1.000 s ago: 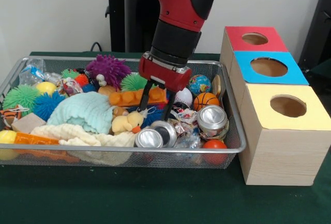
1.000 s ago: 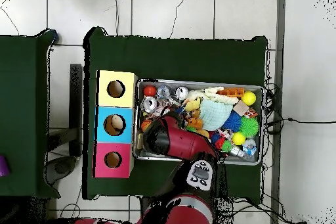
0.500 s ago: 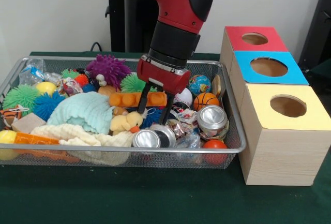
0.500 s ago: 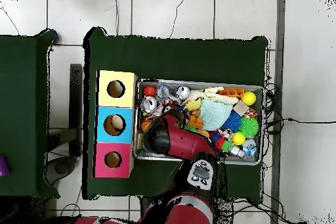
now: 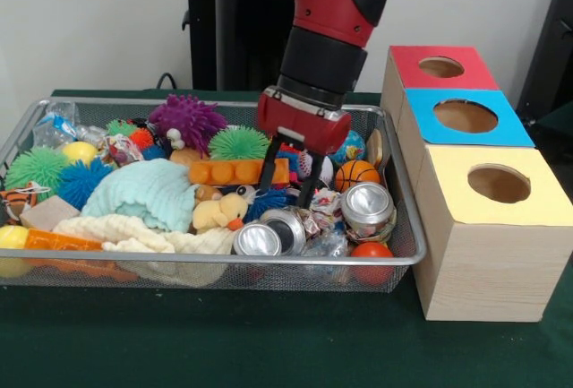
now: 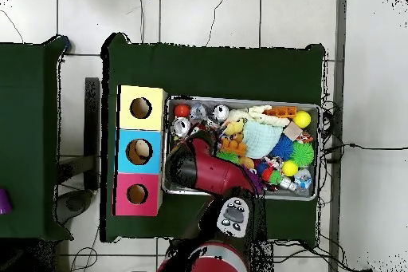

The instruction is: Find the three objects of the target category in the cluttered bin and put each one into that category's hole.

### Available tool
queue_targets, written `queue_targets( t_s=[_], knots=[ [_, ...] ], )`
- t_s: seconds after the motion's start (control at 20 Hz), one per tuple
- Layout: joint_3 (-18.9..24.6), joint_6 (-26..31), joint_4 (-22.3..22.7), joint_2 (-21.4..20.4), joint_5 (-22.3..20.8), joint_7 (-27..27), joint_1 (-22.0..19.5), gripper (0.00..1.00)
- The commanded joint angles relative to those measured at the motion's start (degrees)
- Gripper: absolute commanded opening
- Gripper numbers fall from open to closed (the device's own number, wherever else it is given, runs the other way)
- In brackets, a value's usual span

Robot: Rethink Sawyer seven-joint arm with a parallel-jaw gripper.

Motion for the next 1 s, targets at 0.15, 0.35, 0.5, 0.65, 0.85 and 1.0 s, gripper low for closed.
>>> queue_targets(
  t_s=[0.15, 0.35, 0.5, 0.65, 0.85, 1.0],
  knots=[
    [5.0, 6.7, 6.1, -4.7, 4.4, 12.4, 1.3, 1.0],
    [4.3, 8.8, 6.1, -6.0, 4.8, 11.0, 1.2, 1.0],
    [5.3, 6.6, 5.7, -4.7, 4.5, 10.8, 0.3, 1.0],
    [5.5, 3.7, 4.7, -2.4, 4.2, 10.8, 0.0, 1.0],
    [7.2, 1.2, 3.7, -0.7, 3.2, 10.5, -1.9, 1.0],
    [7.0, 0.5, 3.0, 0.2, 3.5, 10.8, -1.7, 1.0]
  ],
)
